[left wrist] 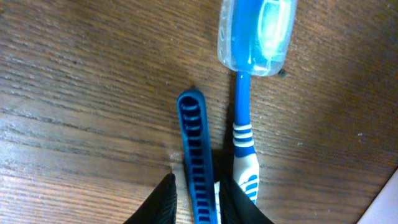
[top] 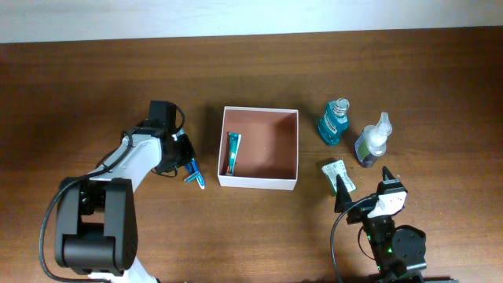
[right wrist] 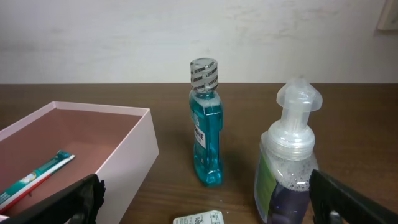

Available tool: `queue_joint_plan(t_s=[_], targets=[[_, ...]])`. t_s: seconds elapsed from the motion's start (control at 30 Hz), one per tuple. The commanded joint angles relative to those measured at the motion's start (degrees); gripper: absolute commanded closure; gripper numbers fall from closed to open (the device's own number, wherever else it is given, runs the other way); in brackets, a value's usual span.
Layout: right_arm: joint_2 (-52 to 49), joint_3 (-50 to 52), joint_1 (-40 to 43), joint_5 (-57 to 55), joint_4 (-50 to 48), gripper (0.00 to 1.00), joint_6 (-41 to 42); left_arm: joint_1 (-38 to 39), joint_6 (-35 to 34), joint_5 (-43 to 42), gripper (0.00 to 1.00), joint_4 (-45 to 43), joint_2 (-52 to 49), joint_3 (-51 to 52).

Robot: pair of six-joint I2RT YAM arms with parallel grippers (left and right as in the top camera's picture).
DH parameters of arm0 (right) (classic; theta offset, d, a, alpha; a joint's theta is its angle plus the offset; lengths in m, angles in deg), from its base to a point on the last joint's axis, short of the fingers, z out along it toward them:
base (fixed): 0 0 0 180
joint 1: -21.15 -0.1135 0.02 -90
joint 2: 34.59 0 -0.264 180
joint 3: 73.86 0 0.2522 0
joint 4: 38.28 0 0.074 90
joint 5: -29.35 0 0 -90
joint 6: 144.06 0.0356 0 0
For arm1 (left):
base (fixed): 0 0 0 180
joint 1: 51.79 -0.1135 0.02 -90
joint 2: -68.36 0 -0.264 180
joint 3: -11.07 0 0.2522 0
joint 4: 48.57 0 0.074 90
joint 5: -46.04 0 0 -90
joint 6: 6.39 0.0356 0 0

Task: Pack container
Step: 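Move the left gripper back to the blue razor and grasp it, then carry the blue razor into the box and open the left gripper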

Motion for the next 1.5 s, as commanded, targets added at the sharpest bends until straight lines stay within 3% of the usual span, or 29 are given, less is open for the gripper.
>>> queue_joint_plan(t_s=[0.0,0.07,0.13,0.3,0.37,0.53,0.77,0.93,1.17,1.47], targets=[[0.2,0.3,-0.3,-0.5,0.3,0.02,0.7,0.1,-0.3,-0.4,0.77,-0.4,-2.3,0.4],[0.2,0.3,-0.3,-0.5,0.3,0.02,0.7,0.1,-0.3,-0.4,0.79,-0.4,-2.7,0.4],[0.2,0.3,-0.3,-0.5,0.3,0.02,0.7,0.1,-0.3,-0.4,0.91,-0.4,-2.8,0.4],[0.2,0.3,-0.3,-0.5,0.3,0.02,0.7,0.1,-0.3,-0.4,0.92,-0.3,-2.8,0.4],[0.2,0.3,-0.3,-0.5,0.3,0.02,0.7,0.1,-0.3,-0.4,0.99,-0.1,-2.8,0.4],[0.2,0.3,-0.3,-0.5,0.3,0.02,0.7,-0.2,0.4,0.6,0.99,2.9,-2.4,-1.5],[0.2,0.3,-0.3,-0.5,0.3,0.02,0.7,-0.2,1.7,3.2,0.99,13.8,-0.1,-9.8],[0.2,0.3,-0.3,-0.5,0.3,0.02,0.7,1.2,1.7,3.0,0.99,15.8,3.9,-12.2],[0.2,0.3,-0.3,-0.5,0.3,0.02,0.7,10.0,2.3,3.0,0.99,16.0,10.5,-15.0],[0.2,0.3,-0.3,-0.5,0.3,0.02,0.7,21.5,3.6,5.5,0.99,16.2,11.6,-20.2]])
